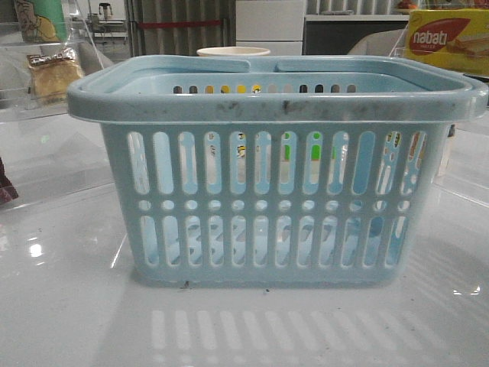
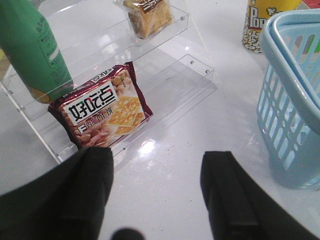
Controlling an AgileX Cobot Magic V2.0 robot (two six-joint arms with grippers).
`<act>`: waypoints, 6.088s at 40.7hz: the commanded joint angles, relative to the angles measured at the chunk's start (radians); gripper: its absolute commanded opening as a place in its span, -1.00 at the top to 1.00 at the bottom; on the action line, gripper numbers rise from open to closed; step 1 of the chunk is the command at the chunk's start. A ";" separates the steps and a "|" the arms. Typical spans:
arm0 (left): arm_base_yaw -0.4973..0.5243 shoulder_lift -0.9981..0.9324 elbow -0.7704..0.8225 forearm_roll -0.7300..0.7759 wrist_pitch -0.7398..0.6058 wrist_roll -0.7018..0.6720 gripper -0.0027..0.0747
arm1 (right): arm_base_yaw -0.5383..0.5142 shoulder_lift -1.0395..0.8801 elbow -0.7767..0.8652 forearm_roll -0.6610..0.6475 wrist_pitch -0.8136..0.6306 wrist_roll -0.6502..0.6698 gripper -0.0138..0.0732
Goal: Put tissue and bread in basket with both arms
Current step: 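Reach the right gripper to the shelf and grasp the small white tissue pack, then lift the tissue pack with the right gripper and carry it over the basket, then lower the tissue pack into the basket and open the right gripper, then reach the left gripper to the shelf and grasp the bagged bread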
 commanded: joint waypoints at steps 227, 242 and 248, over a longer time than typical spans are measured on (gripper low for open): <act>0.023 1.147 -0.661 -0.045 -0.495 -0.003 -0.65 | 0.615 -0.346 0.002 0.000 0.010 -0.067 -0.68; 0.023 1.368 -0.848 -0.038 -0.610 -0.003 -0.65 | 0.615 -0.346 0.002 0.000 0.015 -0.067 -0.68; 0.023 1.409 -0.848 -0.038 -0.693 -0.003 -0.65 | 0.615 -0.346 0.002 0.000 0.015 -0.067 -0.68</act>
